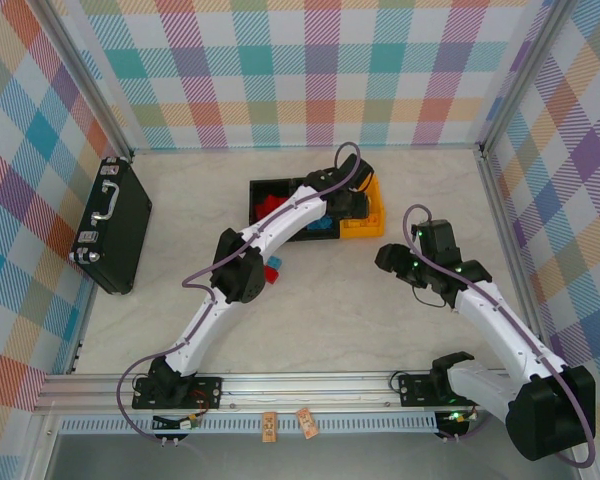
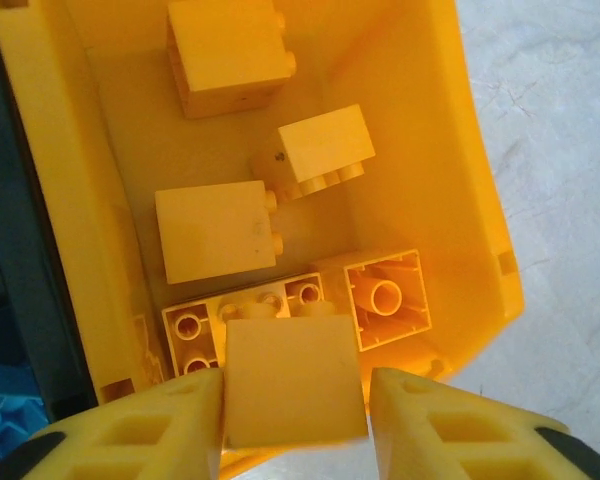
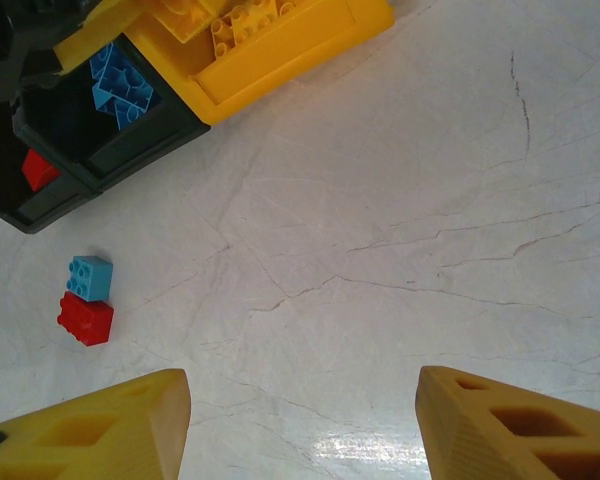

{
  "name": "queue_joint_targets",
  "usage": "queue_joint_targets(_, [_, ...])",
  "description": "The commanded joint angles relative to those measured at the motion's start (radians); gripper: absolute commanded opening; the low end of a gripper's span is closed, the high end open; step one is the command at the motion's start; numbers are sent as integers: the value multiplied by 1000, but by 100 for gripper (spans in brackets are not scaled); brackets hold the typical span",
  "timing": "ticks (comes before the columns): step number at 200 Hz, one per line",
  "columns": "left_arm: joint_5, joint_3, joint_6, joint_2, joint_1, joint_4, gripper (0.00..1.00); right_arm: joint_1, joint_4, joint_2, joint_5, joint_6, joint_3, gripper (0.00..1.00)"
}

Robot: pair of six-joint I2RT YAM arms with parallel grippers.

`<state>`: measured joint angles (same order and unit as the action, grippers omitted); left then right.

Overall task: Sort the legos into containers by color
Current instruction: Place the lego in the container, then pick up the lego from the center of the table.

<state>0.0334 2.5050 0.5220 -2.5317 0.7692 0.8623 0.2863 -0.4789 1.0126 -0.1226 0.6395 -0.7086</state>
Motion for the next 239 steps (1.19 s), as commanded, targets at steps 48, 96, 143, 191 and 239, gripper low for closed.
queue_joint_targets(48, [-15,-59,-43,132,27,-2,50,-7,14,-16,-43,3,14,62])
queue_joint_targets(96, [-1,-461,-49,419,42,-127,54,-6,-6,-11,-91,-17,-8,62])
queue_joint_targets(143, [48,-815,-52,667,40,-188,57,63,-7,10,-111,-25,-37,62])
queue_joint_targets(191, [78,-1107,-96,857,17,-215,58,223,57,72,-115,-62,-49,62])
queue_joint_targets(239, [133,-1290,-137,966,-33,-189,67,328,106,149,-106,-87,-72,62])
